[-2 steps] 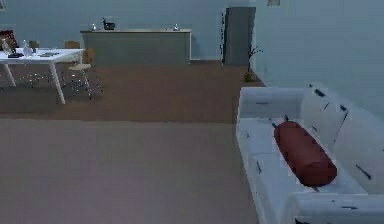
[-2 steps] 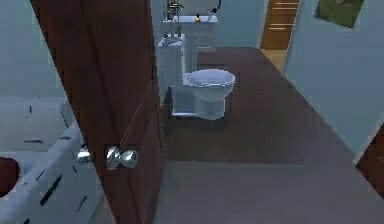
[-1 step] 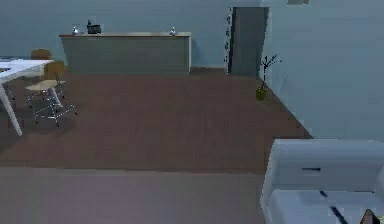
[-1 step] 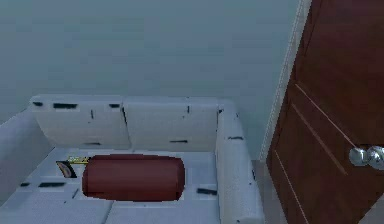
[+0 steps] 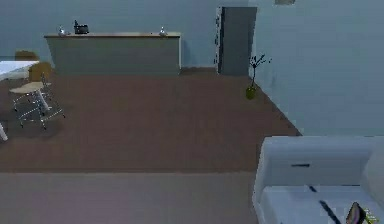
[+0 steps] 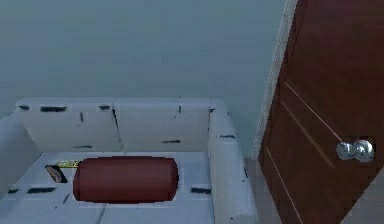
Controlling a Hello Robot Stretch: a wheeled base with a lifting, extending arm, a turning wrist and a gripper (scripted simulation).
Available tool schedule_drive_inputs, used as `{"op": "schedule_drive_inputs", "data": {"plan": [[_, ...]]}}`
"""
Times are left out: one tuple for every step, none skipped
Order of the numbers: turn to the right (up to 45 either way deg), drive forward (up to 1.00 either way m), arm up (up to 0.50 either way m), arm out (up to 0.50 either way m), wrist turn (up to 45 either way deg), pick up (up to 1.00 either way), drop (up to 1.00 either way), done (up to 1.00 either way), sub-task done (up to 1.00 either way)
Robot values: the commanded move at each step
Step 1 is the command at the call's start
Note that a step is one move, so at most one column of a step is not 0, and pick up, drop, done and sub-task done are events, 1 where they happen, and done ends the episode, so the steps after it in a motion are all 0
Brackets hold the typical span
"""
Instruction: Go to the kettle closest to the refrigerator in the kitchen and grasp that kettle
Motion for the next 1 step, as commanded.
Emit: {"op": "schedule_drive_inputs", "data": {"plan": [[-45.0, 0.0, 0.0, 0.0, 0.0, 0.0, 0.0, 0.0, 0.0]]}}
